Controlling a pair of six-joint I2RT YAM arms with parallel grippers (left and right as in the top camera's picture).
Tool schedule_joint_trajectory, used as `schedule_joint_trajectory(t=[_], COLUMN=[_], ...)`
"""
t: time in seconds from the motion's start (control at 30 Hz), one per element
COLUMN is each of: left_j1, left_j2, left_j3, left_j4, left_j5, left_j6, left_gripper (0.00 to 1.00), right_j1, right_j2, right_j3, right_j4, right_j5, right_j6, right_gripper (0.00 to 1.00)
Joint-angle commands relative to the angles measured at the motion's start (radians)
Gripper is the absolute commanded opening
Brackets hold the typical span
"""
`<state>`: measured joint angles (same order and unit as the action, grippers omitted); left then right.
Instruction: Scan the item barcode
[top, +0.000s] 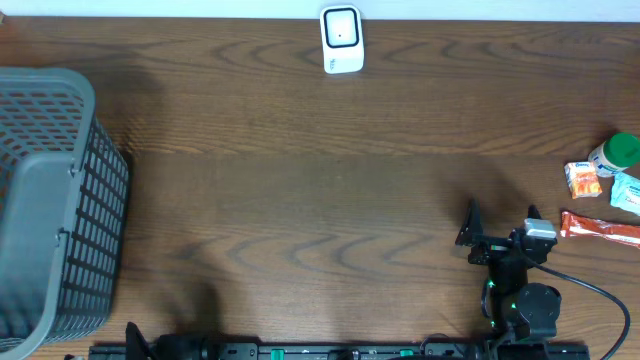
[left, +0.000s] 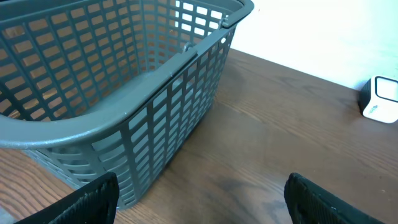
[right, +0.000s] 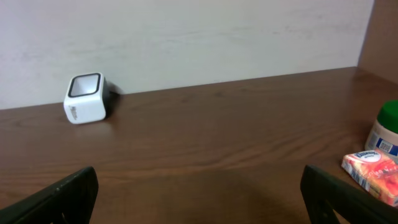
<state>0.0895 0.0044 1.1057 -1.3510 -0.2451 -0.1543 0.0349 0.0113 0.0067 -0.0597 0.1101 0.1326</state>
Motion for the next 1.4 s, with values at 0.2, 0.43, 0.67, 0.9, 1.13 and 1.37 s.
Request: schedule_joint_trajectory(t=[0.2, 0.43, 0.67, 0.9, 1.13, 1.37], left_j1=[-0.003, -0.003, -0.003, -0.005, -0.061, -0.071], left_j2=[-0.001, -0.001, -0.001, -0.001, -0.002, -0.002], left_j3=[0.000, 0.000, -0.001, -0.170, -0.644, -0.946], left_j4=[0.002, 0.002, 0.002, 0.246, 0.832, 1.167], left_j5=[-0.002, -0.002, -0.062, 0.032, 0.172, 0.174], left_j6=[-0.001, -0.001, 0.033, 0.033, 0.033, 0.045], left_gripper=[0.85, 0.85, 0.85, 0.85, 0.85, 0.85], right_j1=[0.006, 0.006, 0.006, 0.006, 0.006, 0.006], right_j2=[-0.006, -0.006, -0.006, -0.006, -0.006, -0.006], right_j3=[-0.001, -0.001, -0.001, -0.001, -0.001, -0.001], right_j4=[-0.003, -0.004, -0.003, -0.003, -0.003, -0.004], right_j5=[0.019, 0.018, 0.018, 0.018, 0.018, 0.018], right_j6=[-0.025, -0.025, -0.025, -0.025, -0.025, -0.025], right_gripper=[0.99, 0.99, 0.99, 0.99, 0.99, 0.99])
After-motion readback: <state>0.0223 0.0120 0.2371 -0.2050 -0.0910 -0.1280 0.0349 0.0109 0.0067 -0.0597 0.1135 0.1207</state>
